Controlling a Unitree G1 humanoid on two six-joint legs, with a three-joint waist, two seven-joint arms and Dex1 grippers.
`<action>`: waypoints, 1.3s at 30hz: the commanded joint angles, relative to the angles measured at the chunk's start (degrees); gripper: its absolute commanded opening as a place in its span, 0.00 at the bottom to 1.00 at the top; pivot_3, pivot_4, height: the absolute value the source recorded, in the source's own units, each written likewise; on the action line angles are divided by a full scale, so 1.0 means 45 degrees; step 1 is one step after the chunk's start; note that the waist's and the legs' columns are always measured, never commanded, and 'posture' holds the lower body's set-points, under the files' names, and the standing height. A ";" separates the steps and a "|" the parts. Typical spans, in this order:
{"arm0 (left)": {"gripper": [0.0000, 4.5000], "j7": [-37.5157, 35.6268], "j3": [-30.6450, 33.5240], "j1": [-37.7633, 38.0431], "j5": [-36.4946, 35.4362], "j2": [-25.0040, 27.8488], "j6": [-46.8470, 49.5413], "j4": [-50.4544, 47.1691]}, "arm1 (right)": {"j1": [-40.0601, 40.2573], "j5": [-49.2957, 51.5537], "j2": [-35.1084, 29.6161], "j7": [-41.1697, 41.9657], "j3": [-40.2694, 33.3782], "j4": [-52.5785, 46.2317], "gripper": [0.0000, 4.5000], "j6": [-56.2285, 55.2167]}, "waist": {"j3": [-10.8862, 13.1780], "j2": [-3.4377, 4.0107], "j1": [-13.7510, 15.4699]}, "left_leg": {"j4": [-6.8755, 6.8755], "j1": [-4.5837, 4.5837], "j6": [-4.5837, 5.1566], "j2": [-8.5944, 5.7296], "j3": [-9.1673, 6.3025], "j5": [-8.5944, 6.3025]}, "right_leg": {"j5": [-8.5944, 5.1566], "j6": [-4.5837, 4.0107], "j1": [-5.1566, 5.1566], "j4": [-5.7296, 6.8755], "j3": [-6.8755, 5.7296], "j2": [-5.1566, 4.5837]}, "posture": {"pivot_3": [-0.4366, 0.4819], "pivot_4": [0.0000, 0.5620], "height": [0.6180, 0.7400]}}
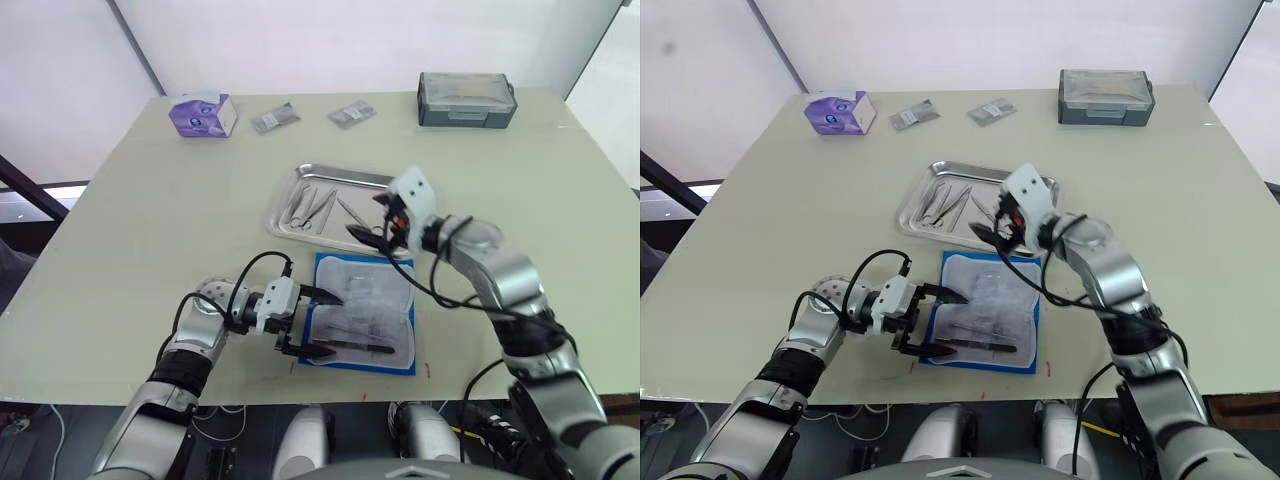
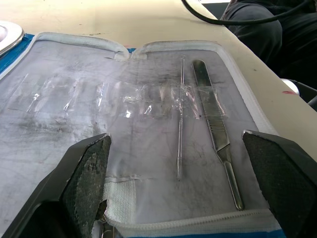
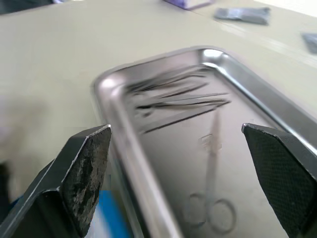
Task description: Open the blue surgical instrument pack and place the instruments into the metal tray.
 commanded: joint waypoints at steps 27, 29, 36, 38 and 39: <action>1.00 -0.0603 -0.0754 0.0732 0.0498 0.0233 0.0070 0.1030 | 0.4352 -0.1411 -0.2493 0.2522 0.1645 0.0011 0.98 -0.4987 | 0.0006 -0.0031 -0.0042 | 0.0003 0.0038 0.0001 -0.0002 -0.0006 0.0000 | -0.0004 0.0001 0.0031 -0.0004 0.0048 0.0035 | 0.48 0.27 0.93; 1.00 -0.0603 -0.0745 0.0735 0.0501 0.0230 0.0066 0.1028 | 0.4296 -0.1369 -0.2456 0.2560 0.1637 0.0087 0.98 -0.4975 | 0.0005 -0.0031 -0.0041 | 0.0004 0.0042 0.0000 -0.0002 -0.0005 0.0000 | -0.0003 0.0001 0.0032 0.0000 0.0051 0.0037 | 0.48 0.27 0.93; 1.00 -0.0603 -0.0662 0.0729 0.0550 0.0179 0.0044 0.1055 | 0.4221 -0.1469 -0.2538 0.2717 0.1713 0.0361 0.98 -0.5172 | 0.0003 -0.0034 -0.0039 | 0.0004 0.0044 0.0001 -0.0002 -0.0004 0.0000 | -0.0003 0.0000 0.0033 0.0001 0.0052 0.0037 | 0.48 0.27 0.93; 1.00 -0.0603 -0.0653 0.0733 0.0562 0.0173 0.0033 0.1060 | 0.4199 -0.1673 -0.2632 0.2779 0.1851 0.0418 0.98 -0.5365 | 0.0002 -0.0033 -0.0039 | 0.0004 0.0044 0.0000 -0.0002 -0.0003 0.0000 | -0.0003 0.0000 0.0032 0.0001 0.0053 0.0036 | 0.48 0.27 0.93; 1.00 -0.0603 -0.0652 0.0734 0.0567 0.0170 0.0028 0.1062 | 0.4190 -0.1755 -0.2664 0.2799 0.1903 0.0452 0.98 -0.5442 | 0.0002 -0.0033 -0.0038 | 0.0004 0.0043 0.0000 -0.0002 -0.0004 0.0000 | -0.0003 0.0000 0.0033 0.0000 0.0053 0.0036 | 0.48 0.27 0.93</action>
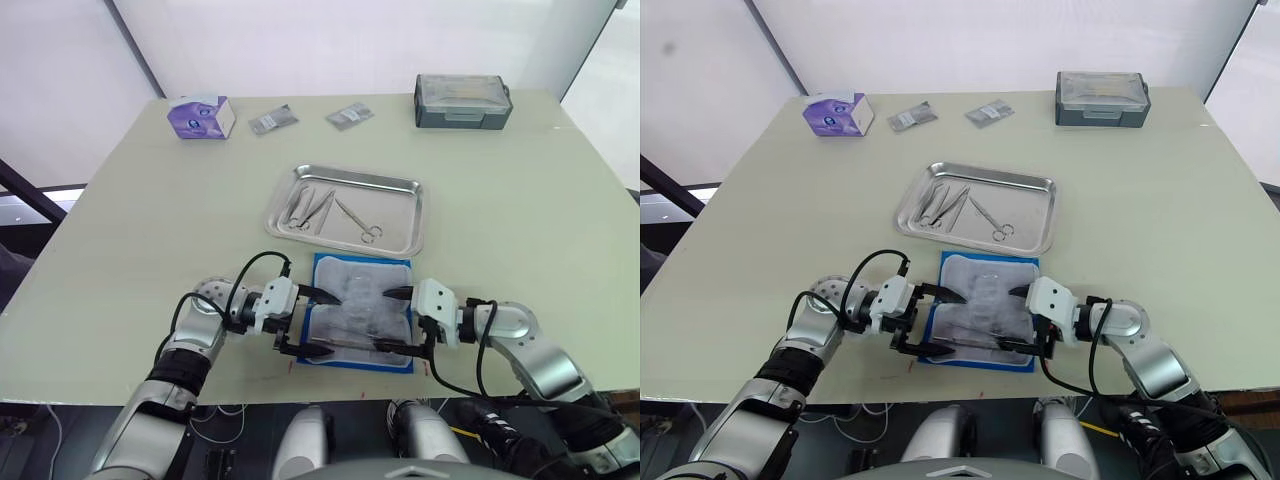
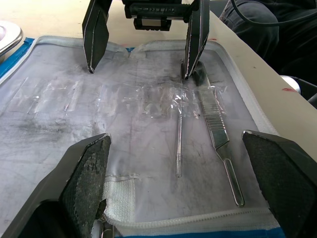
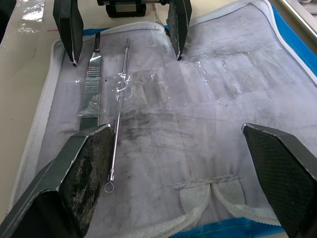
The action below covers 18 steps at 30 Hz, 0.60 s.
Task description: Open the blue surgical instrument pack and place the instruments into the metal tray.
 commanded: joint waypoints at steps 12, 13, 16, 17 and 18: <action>1.00 -0.0586 -0.0682 0.0725 0.0614 0.0049 0.0251 0.0799 | -0.0206 -0.0984 -0.0357 0.0187 0.0548 0.0581 0.77 -0.0936 | -0.0014 -0.0008 -0.0001 | 0.0000 0.0005 0.0000 0.0000 0.0004 0.0000 | 0.0001 -0.0001 0.0002 0.0001 0.0003 0.0000 | 0.48 0.27 0.93; 1.00 -0.0586 -0.0673 0.0729 0.0615 0.0052 0.0251 0.0800 | -0.0215 -0.1000 -0.0382 0.0227 0.0582 0.0573 0.77 -0.0910 | -0.0016 -0.0010 -0.0002 | 0.0001 0.0005 0.0000 0.0000 0.0004 0.0000 | 0.0001 -0.0001 0.0002 0.0002 0.0003 0.0000 | 0.48 0.27 0.93; 1.00 -0.0586 -0.0664 0.0732 0.0618 0.0059 0.0246 0.0799 | -0.0233 -0.0846 -0.0376 0.0427 0.0616 0.0558 0.73 -0.0866 | -0.0022 -0.0016 0.0000 | 0.0001 0.0008 0.0000 0.0000 0.0007 0.0000 | 0.0001 -0.0001 0.0002 0.0005 0.0006 0.0000 | 0.48 0.27 0.93; 1.00 -0.0586 -0.0661 0.0731 0.0616 0.0058 0.0249 0.0796 | -0.0232 -0.0857 -0.0372 0.0420 0.0610 0.0555 0.68 -0.0888 | -0.0022 -0.0017 0.0001 | 0.0001 0.0008 0.0000 0.0000 0.0007 0.0000 | 0.0001 -0.0001 0.0002 0.0005 0.0006 0.0000 | 0.48 0.27 0.93; 1.00 -0.0586 -0.0651 0.0729 0.0615 0.0055 0.0254 0.0795 | -0.0246 -0.0978 -0.0396 0.0351 0.0618 0.0547 0.60 -0.0911 | -0.0022 -0.0016 0.0001 | 0.0001 0.0007 0.0000 0.0000 0.0007 0.0000 | 0.0001 -0.0001 0.0002 0.0004 0.0005 0.0000 | 0.48 0.27 0.93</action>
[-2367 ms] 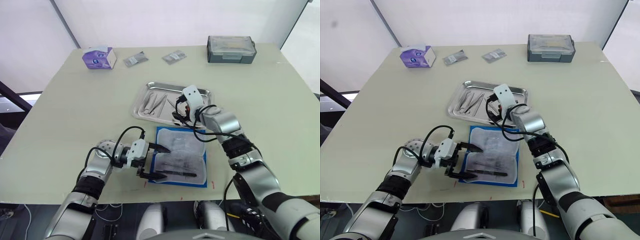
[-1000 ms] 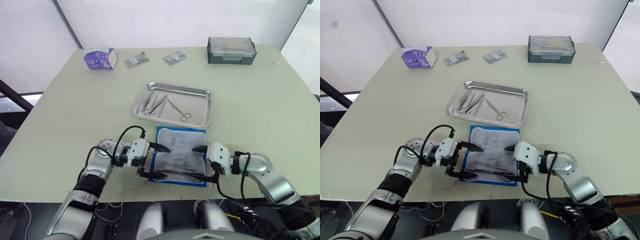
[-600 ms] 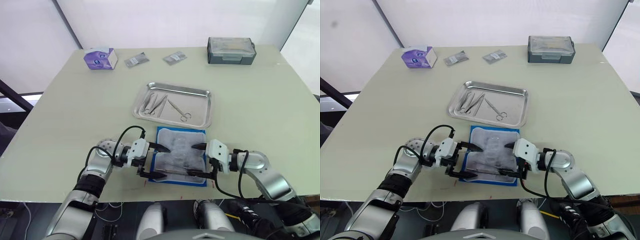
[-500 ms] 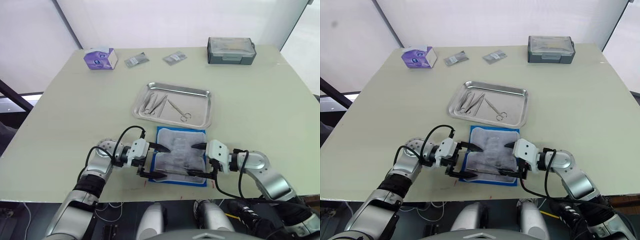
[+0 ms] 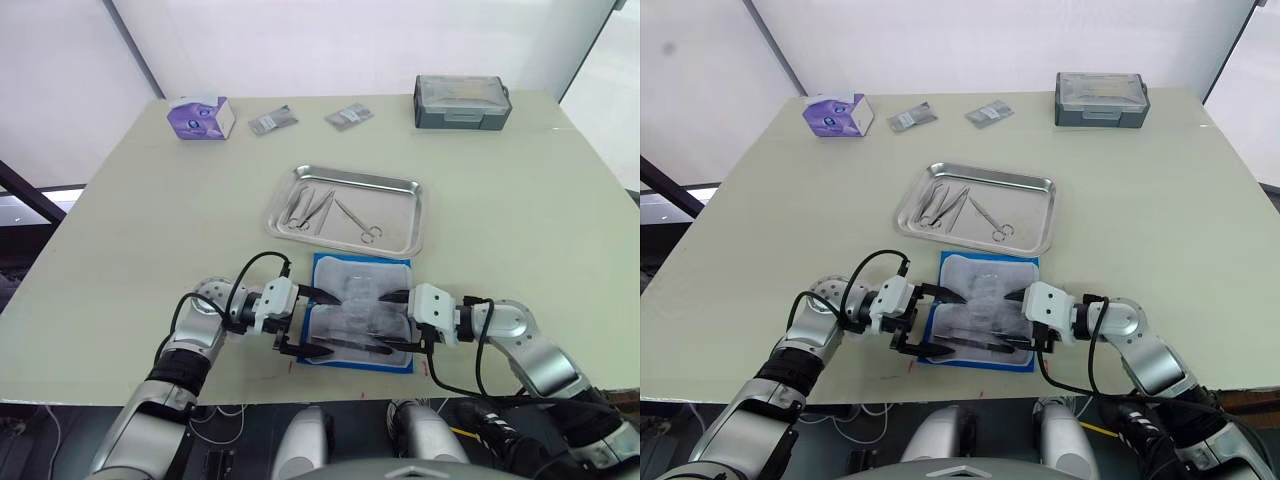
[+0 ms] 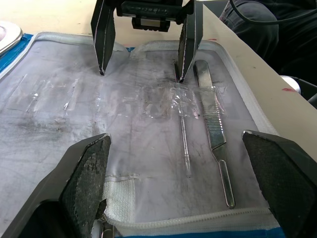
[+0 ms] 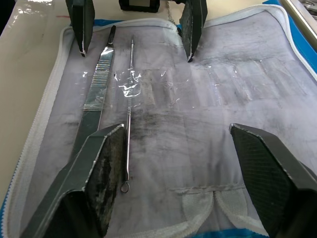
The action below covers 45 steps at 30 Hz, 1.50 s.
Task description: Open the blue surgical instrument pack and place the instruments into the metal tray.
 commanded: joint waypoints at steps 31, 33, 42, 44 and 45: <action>1.00 -0.0586 -0.0691 0.0623 0.0555 0.0333 0.0248 0.0837 | -0.0022 0.0185 -0.0383 0.1383 0.0379 0.0274 0.03 -0.0030 | -0.0048 -0.0051 -0.0011 | 0.0002 0.0043 0.0000 0.0007 0.0024 0.0000 | 0.0000 -0.0002 0.0015 0.0024 0.0029 0.0012 | 0.48 0.27 0.93; 1.00 -0.0586 -0.0694 0.0600 0.0554 0.0325 0.0233 0.0874 | -0.0119 0.0187 -0.0448 0.1413 0.0346 0.0061 0.03 0.0124 | -0.0047 -0.0052 -0.0011 | 0.0003 0.0045 0.0000 0.0008 0.0024 0.0000 | -0.0001 -0.0003 0.0015 0.0028 0.0030 0.0013 | 0.48 0.27 0.93; 1.00 -0.0586 -0.0718 0.0543 0.0559 0.0288 0.0186 0.0961 | -0.0622 0.0360 -0.0912 0.1494 0.0130 -0.1427 0.03 0.1412 | -0.0040 -0.0061 -0.0011 | 0.0003 0.0045 0.0000 0.0009 0.0026 0.0000 | -0.0001 -0.0004 0.0011 0.0037 0.0033 0.0015 | 0.48 0.27 0.93; 1.00 -0.0586 -0.0732 0.0528 0.0557 0.0282 0.0181 0.0985 | -0.0740 0.0314 -0.1015 0.1442 0.0147 -0.1669 0.03 0.1667 | -0.0039 -0.0063 -0.0009 | 0.0003 0.0045 0.0000 0.0009 0.0026 0.0000 | -0.0002 -0.0004 0.0011 0.0038 0.0033 0.0015 | 0.48 0.27 0.93; 1.00 -0.0586 -0.0734 0.0524 0.0557 0.0279 0.0178 0.0992 | -0.0797 0.0295 -0.1069 0.1432 0.0156 -0.1795 0.03 0.1748 | -0.0039 -0.0063 -0.0008 | 0.0003 0.0045 0.0000 0.0009 0.0025 0.0000 | -0.0002 -0.0004 0.0010 0.0038 0.0032 0.0015 | 0.48 0.27 0.93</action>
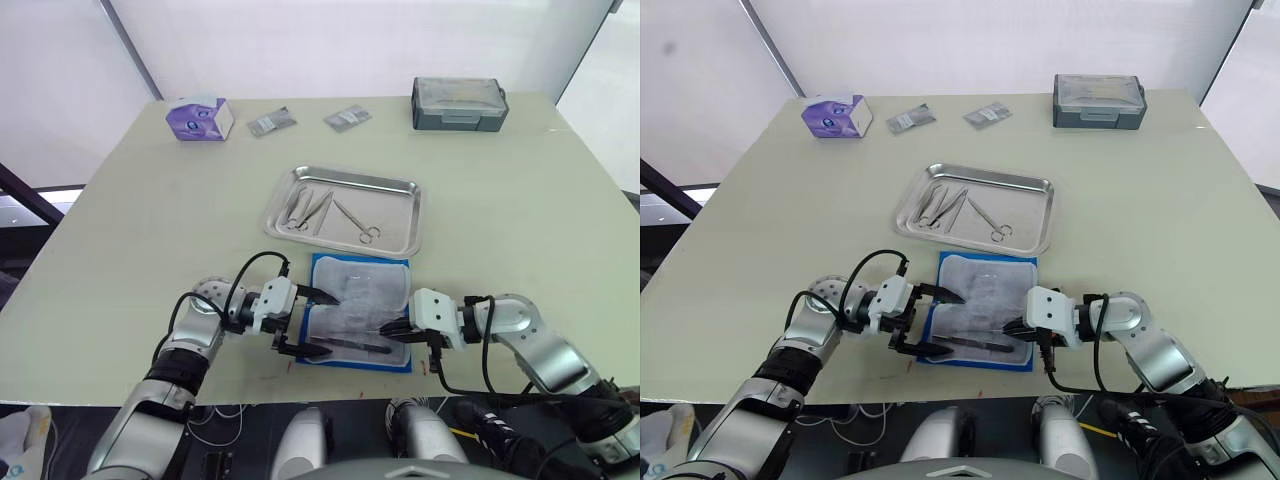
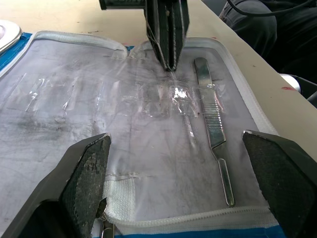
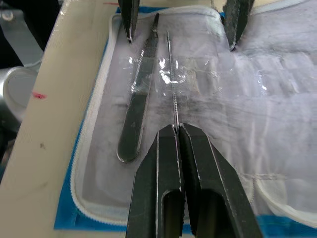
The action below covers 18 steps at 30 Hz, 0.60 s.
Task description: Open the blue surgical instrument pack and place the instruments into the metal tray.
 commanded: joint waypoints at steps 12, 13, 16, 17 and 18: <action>1.00 -0.0585 -0.0724 0.0468 0.0567 0.0124 0.0067 0.1091 | -0.0555 -0.0282 -0.0952 0.0249 -0.0127 -0.1892 0.03 0.0846 | 0.0005 -0.0006 0.0008 | 0.0000 0.0005 0.0000 0.0000 -0.0001 0.0000 | -0.0001 -0.0001 -0.0001 0.0010 0.0000 0.0000 | 0.48 0.27 0.93; 1.00 -0.0585 -0.0724 0.0463 0.0567 0.0119 0.0057 0.1104 | -0.0556 -0.0348 -0.1054 0.0297 -0.0106 -0.1903 0.03 0.0813 | 0.0005 -0.0005 0.0008 | 0.0001 0.0005 0.0000 0.0000 -0.0001 0.0000 | -0.0001 -0.0001 -0.0001 0.0011 0.0000 0.0000 | 0.48 0.27 0.93; 1.00 -0.0586 -0.0754 0.0473 0.0545 0.0137 0.0040 0.1108 | -0.0492 -0.0381 -0.1403 0.0416 -0.0277 -0.1948 0.03 0.0642 | 0.0005 -0.0006 0.0008 | 0.0001 0.0006 0.0000 0.0000 0.0001 0.0000 | -0.0001 -0.0001 -0.0001 0.0013 0.0001 0.0000 | 0.48 0.27 0.93; 1.00 -0.0586 -0.0760 0.0468 0.0544 0.0130 0.0032 0.1124 | -0.0466 -0.0361 -0.1553 0.0442 -0.0392 -0.1942 0.03 0.0581 | 0.0005 -0.0006 0.0007 | 0.0001 0.0008 0.0000 0.0000 0.0002 0.0000 | -0.0001 -0.0001 -0.0001 0.0013 0.0003 0.0000 | 0.48 0.27 0.93; 1.00 -0.0586 -0.0763 0.0474 0.0539 0.0129 0.0022 0.1127 | -0.0443 -0.0344 -0.1653 0.0449 -0.0459 -0.1950 0.03 0.0549 | 0.0005 -0.0006 0.0009 | 0.0001 0.0008 0.0000 -0.0001 0.0002 0.0000 | -0.0001 -0.0001 -0.0001 0.0014 0.0003 0.0000 | 0.48 0.27 0.93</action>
